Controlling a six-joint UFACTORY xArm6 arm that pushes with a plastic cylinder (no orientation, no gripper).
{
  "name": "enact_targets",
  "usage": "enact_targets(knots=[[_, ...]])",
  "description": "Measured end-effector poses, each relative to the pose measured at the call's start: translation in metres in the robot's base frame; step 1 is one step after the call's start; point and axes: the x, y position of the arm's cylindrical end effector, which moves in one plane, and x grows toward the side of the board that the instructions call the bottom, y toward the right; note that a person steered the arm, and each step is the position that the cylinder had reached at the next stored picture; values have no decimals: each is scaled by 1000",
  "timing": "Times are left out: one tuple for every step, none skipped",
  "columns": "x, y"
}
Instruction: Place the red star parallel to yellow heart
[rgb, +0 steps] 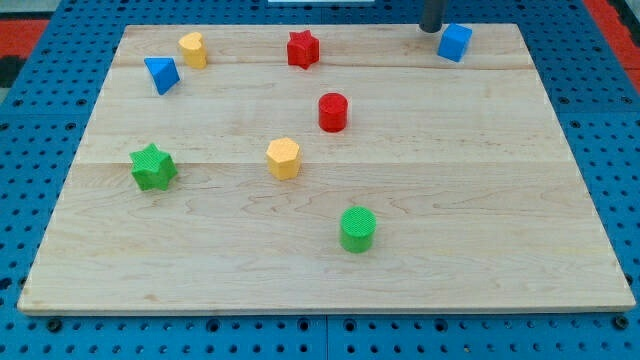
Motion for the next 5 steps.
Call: enact_targets(knots=[[-1, 1], [-1, 45], [-1, 87], [9, 71], [20, 25]])
